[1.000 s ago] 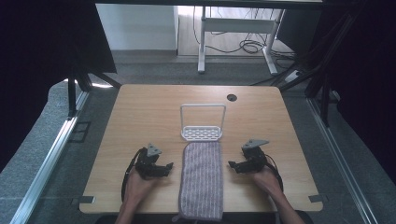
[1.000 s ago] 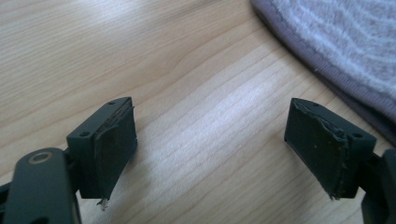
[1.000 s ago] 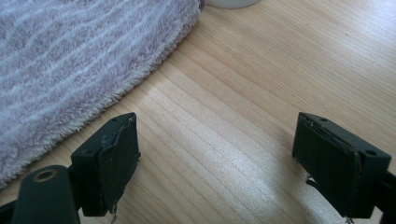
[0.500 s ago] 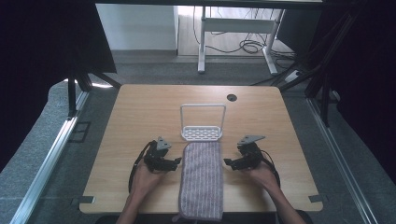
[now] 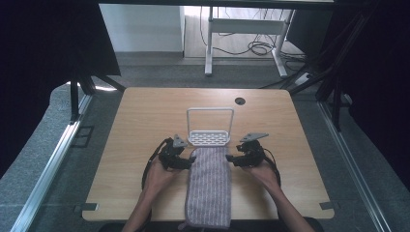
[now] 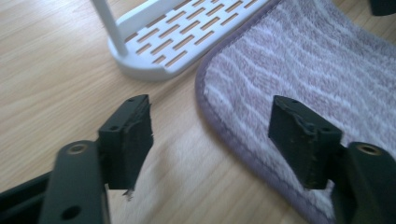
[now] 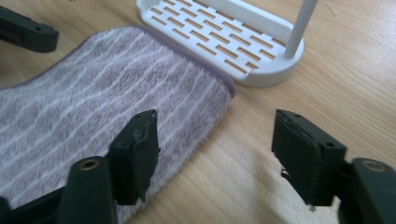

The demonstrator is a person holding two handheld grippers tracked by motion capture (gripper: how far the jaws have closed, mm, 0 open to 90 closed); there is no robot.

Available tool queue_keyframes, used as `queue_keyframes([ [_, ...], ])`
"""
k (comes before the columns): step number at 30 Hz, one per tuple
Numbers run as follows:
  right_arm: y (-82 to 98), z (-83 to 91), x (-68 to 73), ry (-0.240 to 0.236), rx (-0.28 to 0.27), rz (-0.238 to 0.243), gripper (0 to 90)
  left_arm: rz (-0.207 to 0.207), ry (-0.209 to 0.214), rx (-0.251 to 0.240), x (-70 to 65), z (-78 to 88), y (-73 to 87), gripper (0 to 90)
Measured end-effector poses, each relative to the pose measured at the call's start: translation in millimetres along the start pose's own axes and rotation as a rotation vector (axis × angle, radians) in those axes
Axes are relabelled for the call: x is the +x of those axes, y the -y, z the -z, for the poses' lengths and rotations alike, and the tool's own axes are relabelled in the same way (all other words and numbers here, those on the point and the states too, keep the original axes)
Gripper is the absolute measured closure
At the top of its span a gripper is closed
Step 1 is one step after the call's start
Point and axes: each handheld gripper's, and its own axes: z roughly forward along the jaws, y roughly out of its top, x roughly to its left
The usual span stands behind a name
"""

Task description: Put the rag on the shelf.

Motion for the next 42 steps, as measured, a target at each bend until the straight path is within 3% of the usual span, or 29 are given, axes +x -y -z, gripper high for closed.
queue_keyframes([
  [6, -5.3, -10.7, 0.5, 0.005, 0.013, -0.007, 41.6, -0.005, -0.01, 0.017, 0.8, -16.3, -5.3, 38.4],
  [13, -6.0, -24.0, 3.1, 0.02, 0.039, 0.009, 44.2, -0.009, -0.005, 0.023, 2.5, -29.9, -4.4, 33.5],
  [16, -3.7, -30.0, 4.7, 0.02, 0.056, 0.02, 46.4, -0.001, 0.021, 0.032, 3.8, -31.5, -4.5, 34.3],
  [19, -3.1, -30.7, 6.1, 0.015, 0.05, 0.03, 51.9, 0.022, 0.052, 0.032, 4.1, -31.8, -3.9, 40.8],
  [22, -3.0, -30.3, 10.2, 0.002, 0.055, 0.055, 65.1, 0.024, 0.061, 0.034, 0.2, -30.5, -4.4, 47.9],
  [25, -2.9, -30.3, 14.7, -0.026, 0.06, 0.067, 79.3, 0.03, 0.072, 0.041, -3.4, -29.4, -5.1, 60.7],
  [27, -3.1, -30.1, 15.3, -0.026, 0.062, 0.074, 80.8, 0.029, 0.079, 0.043, -4.1, -29.1, -5.4, 63.9],
  [31, -3.5, -28.5, 19.2, -0.013, 0.065, 0.105, 83.2, 0.037, 0.107, 0.048, -5.9, -29.1, -6.6, 79.0],
  [36, -4.4, -23.0, 19.3, -0.017, 0.048, 0.109, 84.0, 0.014, 0.087, 0.048, -8.4, -27.2, -7.5, 81.2],
  [42, -11.5, -8.0, 19.6, -0.045, -0.007, 0.099, 84.1, 0.006, 0.068, -0.016, -8.5, -12.4, -8.8, 81.5],
])
